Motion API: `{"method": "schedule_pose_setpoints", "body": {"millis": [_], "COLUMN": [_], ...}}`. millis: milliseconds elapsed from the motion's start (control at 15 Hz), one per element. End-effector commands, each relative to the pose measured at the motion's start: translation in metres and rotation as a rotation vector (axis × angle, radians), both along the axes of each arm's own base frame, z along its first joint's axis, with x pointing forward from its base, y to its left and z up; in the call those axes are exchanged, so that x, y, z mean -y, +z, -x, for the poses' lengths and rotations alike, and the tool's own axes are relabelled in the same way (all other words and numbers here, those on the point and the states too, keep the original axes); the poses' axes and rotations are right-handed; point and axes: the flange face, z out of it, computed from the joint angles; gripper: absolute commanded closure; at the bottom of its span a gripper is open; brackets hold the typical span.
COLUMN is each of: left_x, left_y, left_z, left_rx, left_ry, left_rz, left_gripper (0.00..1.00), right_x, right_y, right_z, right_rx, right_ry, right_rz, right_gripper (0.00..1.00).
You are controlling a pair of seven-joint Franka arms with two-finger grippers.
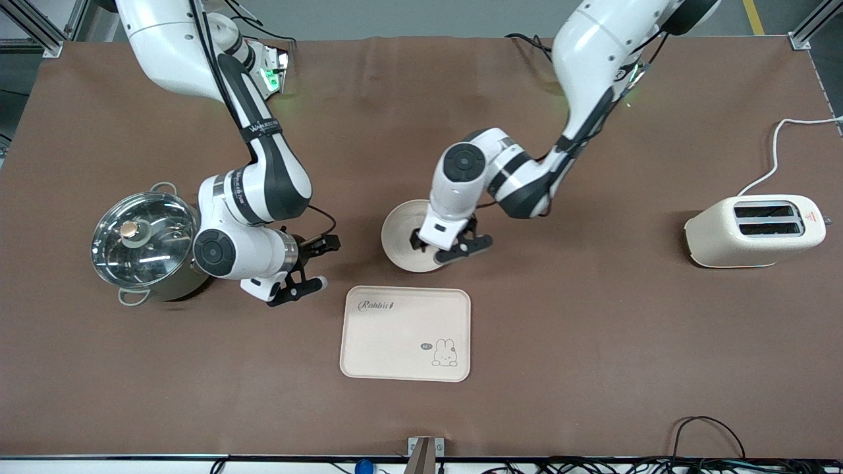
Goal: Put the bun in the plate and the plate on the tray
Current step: 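Carry the bun with the left gripper and lower it onto the plate, then open the left gripper and withdraw while the right gripper reaches the plate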
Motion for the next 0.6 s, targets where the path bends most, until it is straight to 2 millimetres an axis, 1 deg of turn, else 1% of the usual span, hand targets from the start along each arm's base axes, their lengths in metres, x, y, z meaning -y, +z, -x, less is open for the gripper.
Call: {"method": "schedule_pose_setpoints", "body": {"millis": [0,133,200,267,333,467,533], "left_x": [-0.072,-0.126,-0.153,-0.178,-0.198,-0.233,-0.243], "left_y": [0.06,0.086,0.102,0.119,0.138,0.169,0.185], "left_z": [-0.035,-0.06,-0.069,-0.077,-0.079,-0.079,-0.078], "left_rx": [0.049,0.055,0.063,0.072,0.08,0.072,0.078], "left_ry": [-0.106,-0.181,-0.203,-0.217,-0.233,-0.242,-0.241], "left_rz": [-0.066,-0.101,-0.116,-0.127,-0.14,-0.167,-0.164], "left_gripper": [0.0,0.0,0.0,0.0,0.0,0.0,0.0], "right_x": [-0.022,-0.04,-0.052,-0.063,-0.071,-0.082,-0.087], "right_y": [-0.012,-0.031,-0.037,-0.044,-0.047,-0.057,-0.065], "right_z": [0.008,0.015,0.018,0.023,0.026,0.033,0.036], "right_rx": [0.004,-0.007,0.002,-0.004,-0.011,-0.025,-0.031], "right_ry": [-0.019,-0.014,-0.018,-0.02,-0.024,-0.027,-0.027], "right_rz": [-0.022,-0.031,-0.047,-0.059,-0.074,-0.086,-0.087], "right_gripper": [0.06,0.13,0.18,0.2,0.22,0.27,0.28]}}
